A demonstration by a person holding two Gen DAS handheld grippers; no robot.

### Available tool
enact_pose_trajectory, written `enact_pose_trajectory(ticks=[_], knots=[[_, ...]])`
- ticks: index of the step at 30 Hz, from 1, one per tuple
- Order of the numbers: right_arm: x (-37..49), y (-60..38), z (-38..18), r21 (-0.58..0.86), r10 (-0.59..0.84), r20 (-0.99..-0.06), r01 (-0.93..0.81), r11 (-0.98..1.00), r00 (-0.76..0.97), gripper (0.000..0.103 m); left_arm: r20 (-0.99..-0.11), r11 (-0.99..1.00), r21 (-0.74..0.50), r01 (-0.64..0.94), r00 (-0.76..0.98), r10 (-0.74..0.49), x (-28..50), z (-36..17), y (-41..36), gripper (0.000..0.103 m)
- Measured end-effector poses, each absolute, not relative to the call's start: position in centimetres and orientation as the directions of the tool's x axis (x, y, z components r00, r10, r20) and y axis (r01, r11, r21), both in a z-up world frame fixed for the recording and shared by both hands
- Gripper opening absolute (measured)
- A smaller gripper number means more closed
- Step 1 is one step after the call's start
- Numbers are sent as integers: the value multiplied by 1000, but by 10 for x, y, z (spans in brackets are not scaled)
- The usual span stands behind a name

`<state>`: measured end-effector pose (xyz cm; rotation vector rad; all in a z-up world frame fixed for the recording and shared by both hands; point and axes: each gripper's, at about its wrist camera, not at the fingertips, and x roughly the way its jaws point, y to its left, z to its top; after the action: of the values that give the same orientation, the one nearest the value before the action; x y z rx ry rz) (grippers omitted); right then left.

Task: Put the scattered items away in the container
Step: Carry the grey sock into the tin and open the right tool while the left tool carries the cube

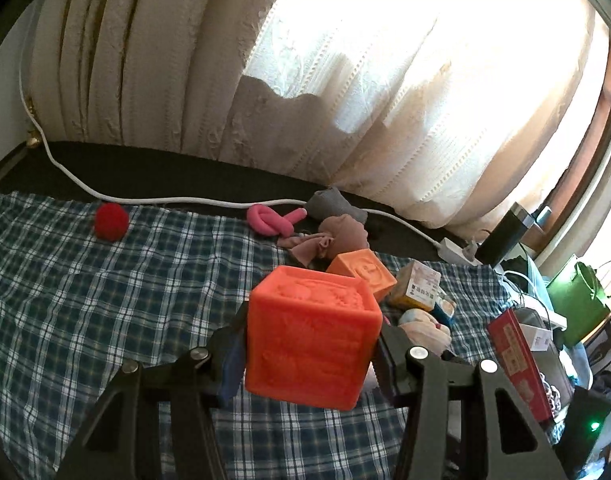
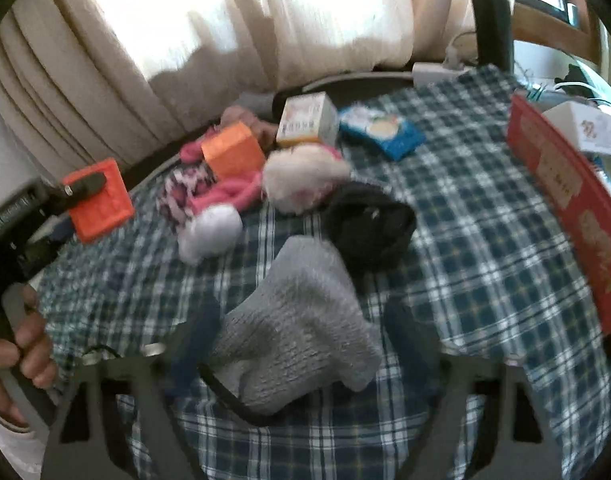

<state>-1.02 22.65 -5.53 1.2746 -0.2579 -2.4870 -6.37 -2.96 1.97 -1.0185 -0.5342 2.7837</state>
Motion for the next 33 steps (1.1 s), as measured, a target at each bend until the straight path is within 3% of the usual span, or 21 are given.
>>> enact_pose_trajectory(ticks=[1,3,6,12,17,29,33], knots=[[-9,225,-56,296,-364,-754,212,-931,-546,57,-599,-929,-371,-3,-763,242,-63,20,-29,55],[-5,223,-53,263,-343,-750,222,-939,-566,36,-596,-929,-371,-12,-763,248,-62,21,-27,55],[1,229,-45,266,-344,-727,217,-939,-594,28,-595,-930,-366,-28,-762,257,-61,21,-22,55],[19,269,-10,278,-298,-637,149,-949,-711,27,-591,-935,-346,-73,-758,278,-56,24,-8,55],[29,336,19,252,-142,-574,-9,-968,-806,27,-593,-939,-328,-102,-752,288,-52,28,8,55],[8,458,31,203,109,-566,-266,-942,-817,27,-607,-934,-292,-206,-715,348,-46,34,75,55],[-8,479,24,181,145,-567,-294,-939,-811,35,-616,-929,-268,-254,-696,368,-45,38,104,55]])
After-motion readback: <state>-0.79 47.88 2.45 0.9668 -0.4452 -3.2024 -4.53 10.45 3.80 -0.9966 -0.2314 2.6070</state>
